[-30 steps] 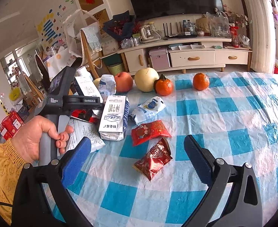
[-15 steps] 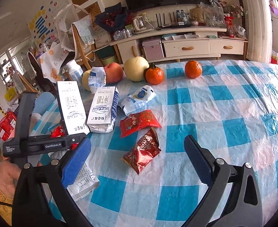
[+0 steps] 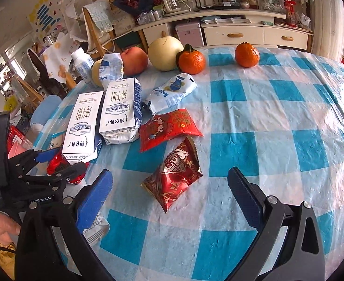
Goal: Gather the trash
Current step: 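Push left gripper into pile toward red Tuck pack while right approaches red candy bag, then close left gripper on red Tuck biscuit pack while right gripper closes on red candy bag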
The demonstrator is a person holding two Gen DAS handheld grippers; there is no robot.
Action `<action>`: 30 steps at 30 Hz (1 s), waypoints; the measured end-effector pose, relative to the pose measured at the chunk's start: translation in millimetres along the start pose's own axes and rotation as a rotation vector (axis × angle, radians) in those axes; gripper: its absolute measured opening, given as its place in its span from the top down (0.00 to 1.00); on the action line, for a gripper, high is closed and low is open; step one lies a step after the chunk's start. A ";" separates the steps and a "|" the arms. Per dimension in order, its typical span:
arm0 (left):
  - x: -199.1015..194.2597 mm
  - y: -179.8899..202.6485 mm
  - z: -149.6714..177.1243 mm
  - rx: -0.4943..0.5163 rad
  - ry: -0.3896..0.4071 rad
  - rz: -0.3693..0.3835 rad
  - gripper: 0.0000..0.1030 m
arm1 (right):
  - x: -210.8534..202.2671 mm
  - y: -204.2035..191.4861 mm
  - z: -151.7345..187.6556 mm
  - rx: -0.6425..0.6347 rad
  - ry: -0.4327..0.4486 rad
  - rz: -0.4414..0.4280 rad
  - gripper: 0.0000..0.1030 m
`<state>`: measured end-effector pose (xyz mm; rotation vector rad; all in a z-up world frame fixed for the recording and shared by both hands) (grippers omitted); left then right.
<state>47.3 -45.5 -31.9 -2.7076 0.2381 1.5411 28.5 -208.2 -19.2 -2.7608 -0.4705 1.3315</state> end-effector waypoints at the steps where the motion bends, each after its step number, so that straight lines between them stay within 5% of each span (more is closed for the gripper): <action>1: -0.8 -3.8 1.7 0.004 0.003 0.003 0.20 | 1.7 -0.2 -1.7 -0.007 0.002 0.007 0.04; 5: -0.6 -13.0 -0.4 0.007 0.026 -0.005 0.20 | 10.9 3.9 -9.8 -0.009 0.006 0.029 0.04; 12: -4.2 -14.3 8.0 0.000 0.043 0.039 0.39 | 34.4 7.7 -1.4 -0.015 -0.082 0.073 0.04; 16: -6.3 -16.2 11.9 -0.015 0.060 0.042 0.41 | 35.3 6.2 2.5 -0.057 -0.088 0.110 0.05; 18: -8.5 -17.5 13.9 -0.016 0.063 0.045 0.41 | 34.8 5.6 4.1 -0.074 -0.087 0.135 0.10; 20: -11.2 -19.3 16.6 -0.014 0.058 0.053 0.41 | 33.0 6.1 4.7 -0.103 -0.084 0.174 0.28; 23: -16.6 -25.1 20.7 -0.004 0.055 0.052 0.41 | 29.9 7.5 4.5 -0.105 -0.074 0.175 0.42; 28: -27.3 -33.9 28.2 0.020 0.050 0.052 0.38 | 26.6 6.4 6.6 -0.102 -0.071 0.158 0.49; 30: -30.0 -36.5 28.4 0.024 0.057 0.026 0.29 | 25.6 4.9 7.9 -0.099 -0.069 0.151 0.49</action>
Point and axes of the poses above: each gripper's, at about its wrist camera, not at the fingertips, and x roughly the way its jaws point, y to its right, z to its underside, the point moved 7 cm from there along x, roughly the way its jaws point, and after that the axes turned 10 degrees about -x, right-handed, at the moved point
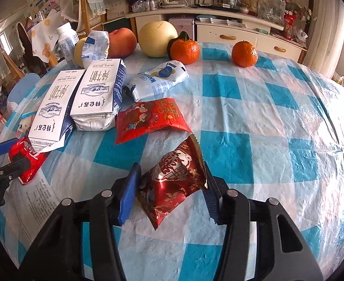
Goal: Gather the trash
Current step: 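Close left gripper on red Tuck biscuit pack while right gripper closes on red candy bag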
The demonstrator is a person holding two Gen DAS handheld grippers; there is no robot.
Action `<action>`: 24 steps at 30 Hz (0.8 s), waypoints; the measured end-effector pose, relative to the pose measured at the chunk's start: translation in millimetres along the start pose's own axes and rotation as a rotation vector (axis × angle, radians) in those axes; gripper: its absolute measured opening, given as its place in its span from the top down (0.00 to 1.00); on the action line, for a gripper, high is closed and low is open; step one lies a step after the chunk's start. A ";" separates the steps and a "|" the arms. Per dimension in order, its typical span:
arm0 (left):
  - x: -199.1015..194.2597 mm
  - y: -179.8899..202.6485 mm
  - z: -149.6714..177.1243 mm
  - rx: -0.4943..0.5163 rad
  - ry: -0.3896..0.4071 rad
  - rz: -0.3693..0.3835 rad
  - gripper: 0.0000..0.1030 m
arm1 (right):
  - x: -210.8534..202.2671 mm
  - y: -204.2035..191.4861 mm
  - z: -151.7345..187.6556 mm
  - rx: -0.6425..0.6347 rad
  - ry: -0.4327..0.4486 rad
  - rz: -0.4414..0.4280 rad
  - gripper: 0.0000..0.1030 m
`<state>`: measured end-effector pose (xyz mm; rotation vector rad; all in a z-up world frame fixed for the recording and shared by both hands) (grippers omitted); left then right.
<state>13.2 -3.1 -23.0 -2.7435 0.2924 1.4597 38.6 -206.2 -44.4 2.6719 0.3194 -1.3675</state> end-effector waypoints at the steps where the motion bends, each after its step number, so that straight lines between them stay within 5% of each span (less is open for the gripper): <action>1: -1.0 -0.1 -0.4 0.007 0.006 -0.013 0.28 | -1.1 -0.1 0.5 0.001 0.002 -0.005 0.50; 11: 22.6 32.3 -3.9 0.185 0.002 -0.085 0.25 | -10.7 -7.6 -3.9 -0.003 0.041 -0.045 0.51; 19: 17.8 29.1 -2.1 0.160 0.008 -0.069 0.29 | -12.1 -15.5 -5.4 -0.010 0.051 -0.083 0.51; 21: 11.1 25.7 -3.7 0.133 0.027 -0.062 0.41 | -16.7 -20.9 -7.5 -0.018 0.077 -0.112 0.51; 24: 5.6 17.3 -2.0 0.086 0.016 -0.025 0.45 | -20.1 -28.7 -7.4 -0.029 0.087 -0.142 0.51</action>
Point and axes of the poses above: each gripper's, at about its wrist camera, not at the fingertips, and x roughly the way its jaws point, y to its right, z to its underside, the point moved 7 cm from there along x, roughly the way its jaws point, and after that the axes turned 10 degrees about -x, right-handed, at the moved point
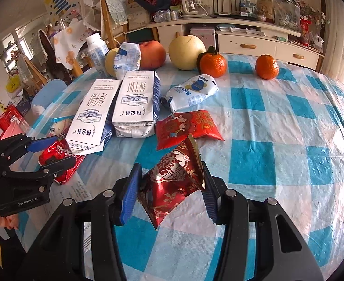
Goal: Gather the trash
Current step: 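Close left gripper on red Tuck biscuit pack while right gripper closes on red candy bag, then lift red Tuck pack with left gripper while right gripper lifts red candy bag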
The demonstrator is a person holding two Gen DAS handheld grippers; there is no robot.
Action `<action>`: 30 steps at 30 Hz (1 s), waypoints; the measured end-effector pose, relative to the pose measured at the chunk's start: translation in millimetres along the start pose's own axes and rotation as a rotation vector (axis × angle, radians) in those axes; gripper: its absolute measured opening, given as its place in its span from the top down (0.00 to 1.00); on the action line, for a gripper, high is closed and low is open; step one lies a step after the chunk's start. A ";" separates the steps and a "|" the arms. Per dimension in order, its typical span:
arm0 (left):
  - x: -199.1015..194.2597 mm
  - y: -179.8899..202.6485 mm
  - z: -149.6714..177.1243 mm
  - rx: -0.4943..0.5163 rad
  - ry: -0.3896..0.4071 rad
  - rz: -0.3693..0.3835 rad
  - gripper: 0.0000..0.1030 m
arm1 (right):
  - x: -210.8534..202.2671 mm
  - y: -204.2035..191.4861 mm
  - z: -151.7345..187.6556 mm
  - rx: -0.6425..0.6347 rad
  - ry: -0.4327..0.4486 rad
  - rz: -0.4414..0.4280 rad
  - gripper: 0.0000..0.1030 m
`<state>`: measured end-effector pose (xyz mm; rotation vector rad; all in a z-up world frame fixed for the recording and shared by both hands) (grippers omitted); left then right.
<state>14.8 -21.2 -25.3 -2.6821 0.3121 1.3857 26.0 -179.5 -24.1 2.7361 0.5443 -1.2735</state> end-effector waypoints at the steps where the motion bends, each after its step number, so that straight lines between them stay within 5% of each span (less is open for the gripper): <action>1: -1.4 -1.6 1.9 -0.004 0.002 0.007 0.45 | 0.2 -3.0 0.7 -0.004 -0.001 -0.005 0.51; 6: -13.1 -9.6 14.0 -0.019 0.010 0.020 0.54 | -2.2 -14.1 3.1 -0.007 0.012 -0.043 0.51; 14: -27.2 -25.4 27.3 -0.056 0.010 0.041 0.53 | -7.9 -31.0 1.2 -0.042 0.039 -0.051 0.51; 18: -20.5 -20.1 24.0 -0.033 0.001 -0.008 0.24 | -5.9 -37.3 0.9 -0.064 0.038 -0.052 0.51; 23: 2.0 -7.4 18.9 -0.020 -0.058 -0.040 0.24 | -2.7 -40.8 0.8 -0.079 0.033 -0.053 0.51; 28: 8.7 -11.0 17.6 -0.041 -0.047 -0.046 0.40 | -3.2 -40.5 0.6 -0.082 0.035 -0.059 0.52; 30: 5.6 -16.2 17.3 -0.071 -0.037 -0.030 0.49 | -4.1 -41.2 -0.5 -0.082 0.040 -0.065 0.61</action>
Point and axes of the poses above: each gripper's, at about its wrist camera, not at the fingertips, and x roughly the way its jaws point, y to its right, z to its underside, the point moved 7 cm from there along x, roughly the way its jaws point, and after that the axes turned 10 degrees about -x, right-handed, at the moved point
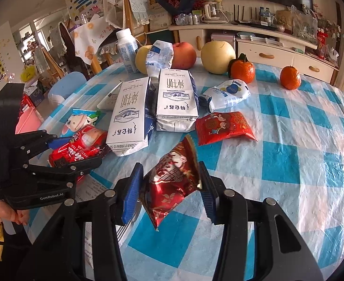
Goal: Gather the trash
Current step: 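Lift red Tuck pack with left gripper while right gripper lifts red candy bag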
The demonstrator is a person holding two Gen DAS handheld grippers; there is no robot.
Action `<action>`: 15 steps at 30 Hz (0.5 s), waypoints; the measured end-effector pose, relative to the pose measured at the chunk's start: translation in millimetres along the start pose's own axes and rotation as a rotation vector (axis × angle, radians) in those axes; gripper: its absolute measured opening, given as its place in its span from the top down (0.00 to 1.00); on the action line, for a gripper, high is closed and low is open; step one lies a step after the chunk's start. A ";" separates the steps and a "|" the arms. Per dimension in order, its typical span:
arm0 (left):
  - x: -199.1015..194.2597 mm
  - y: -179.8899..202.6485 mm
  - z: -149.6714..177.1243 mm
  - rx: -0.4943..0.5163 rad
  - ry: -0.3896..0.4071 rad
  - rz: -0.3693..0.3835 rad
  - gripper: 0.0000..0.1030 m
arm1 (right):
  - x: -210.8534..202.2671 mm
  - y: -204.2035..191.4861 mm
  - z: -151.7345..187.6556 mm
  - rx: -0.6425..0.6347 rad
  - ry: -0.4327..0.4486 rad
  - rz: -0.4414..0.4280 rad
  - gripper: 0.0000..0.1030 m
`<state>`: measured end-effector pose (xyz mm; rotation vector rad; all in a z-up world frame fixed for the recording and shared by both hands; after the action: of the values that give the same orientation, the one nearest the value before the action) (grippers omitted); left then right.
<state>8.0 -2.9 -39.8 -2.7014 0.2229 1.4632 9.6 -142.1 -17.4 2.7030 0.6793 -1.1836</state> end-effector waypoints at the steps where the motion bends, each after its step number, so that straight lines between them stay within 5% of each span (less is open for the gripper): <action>1: -1.3 -2.0 0.4 -0.005 0.006 0.002 0.51 | 0.1 -0.5 -0.3 0.003 0.000 -0.006 0.62; 7: -12.4 -7.5 1.4 -0.033 0.040 0.018 0.61 | 2.9 -3.0 2.5 0.003 -0.006 -0.005 0.62; 15: -32.3 -21.8 6.2 -0.075 0.082 0.059 0.62 | 13.7 1.5 14.1 0.056 -0.040 -0.024 0.56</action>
<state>-11.1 22.6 -16.5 -2.8412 0.2593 1.4039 9.0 -142.4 -37.1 2.7159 0.6849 -1.2778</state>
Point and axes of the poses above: each gripper's, at about its wrist camera, not at the fingertips, and x roughly the way its jaws point, y to its right, z to its underside, the point moved 7 cm from there along x, roughly the way its jaws point, and after that the axes turned 10 degrees about -x, right-handed, at the moved point
